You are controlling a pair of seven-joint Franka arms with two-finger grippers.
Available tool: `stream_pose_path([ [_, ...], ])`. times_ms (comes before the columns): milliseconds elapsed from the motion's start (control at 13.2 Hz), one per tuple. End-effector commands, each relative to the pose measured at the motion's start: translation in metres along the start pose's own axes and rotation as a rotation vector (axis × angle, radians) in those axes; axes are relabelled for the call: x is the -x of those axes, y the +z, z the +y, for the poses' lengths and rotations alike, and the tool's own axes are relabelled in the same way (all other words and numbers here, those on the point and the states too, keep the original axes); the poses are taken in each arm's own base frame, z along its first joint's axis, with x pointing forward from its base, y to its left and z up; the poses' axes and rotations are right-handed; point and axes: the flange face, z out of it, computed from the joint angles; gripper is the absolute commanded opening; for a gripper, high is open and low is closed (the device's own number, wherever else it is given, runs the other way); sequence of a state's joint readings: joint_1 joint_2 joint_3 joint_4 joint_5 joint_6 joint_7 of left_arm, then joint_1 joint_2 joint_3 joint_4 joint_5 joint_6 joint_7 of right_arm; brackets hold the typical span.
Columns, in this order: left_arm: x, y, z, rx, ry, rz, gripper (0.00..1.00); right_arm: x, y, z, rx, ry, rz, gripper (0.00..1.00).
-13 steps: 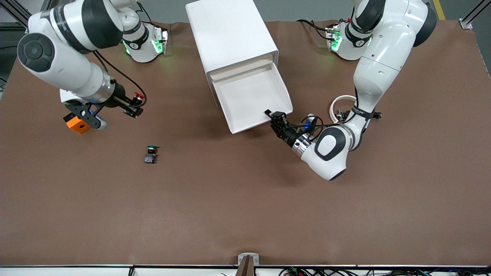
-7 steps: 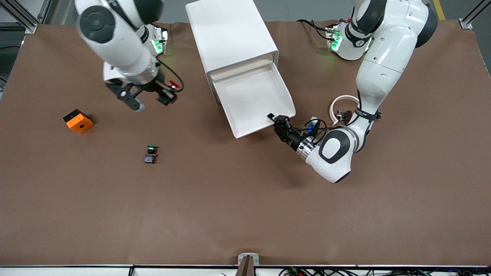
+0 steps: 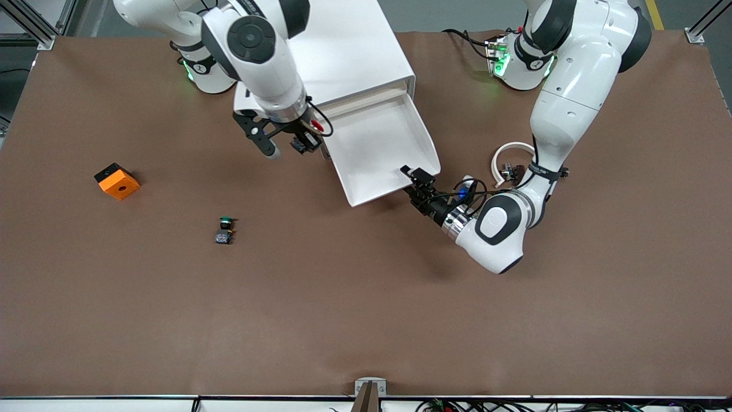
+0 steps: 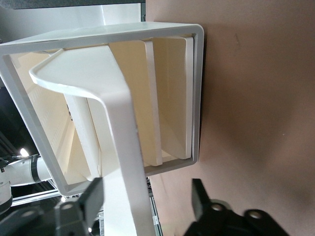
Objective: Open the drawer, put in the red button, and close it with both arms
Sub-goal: 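Carry the red button over the open drawer with the right gripper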
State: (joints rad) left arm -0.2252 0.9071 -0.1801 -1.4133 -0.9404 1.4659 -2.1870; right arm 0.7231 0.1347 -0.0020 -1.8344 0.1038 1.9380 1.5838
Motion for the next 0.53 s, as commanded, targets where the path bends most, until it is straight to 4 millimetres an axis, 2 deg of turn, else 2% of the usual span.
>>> stream_pose_path([
  [0, 0.007, -0.005, -0.004, -0.002, 0.049, -0.02, 1.0, 0.029, 0.017, -0.016, -0.039, 0.068, -0.012, 0.0],
  [226, 0.016, -0.017, -0.016, 0.028, 0.101, -0.017, 1.0, 0.066, 0.05, -0.023, -0.026, 0.052, -0.01, 0.0],
  [453, 0.019, -0.027, -0.027, 0.096, 0.174, 0.041, 1.0, 0.094, 0.069, -0.037, -0.044, 0.09, -0.024, 0.0],
])
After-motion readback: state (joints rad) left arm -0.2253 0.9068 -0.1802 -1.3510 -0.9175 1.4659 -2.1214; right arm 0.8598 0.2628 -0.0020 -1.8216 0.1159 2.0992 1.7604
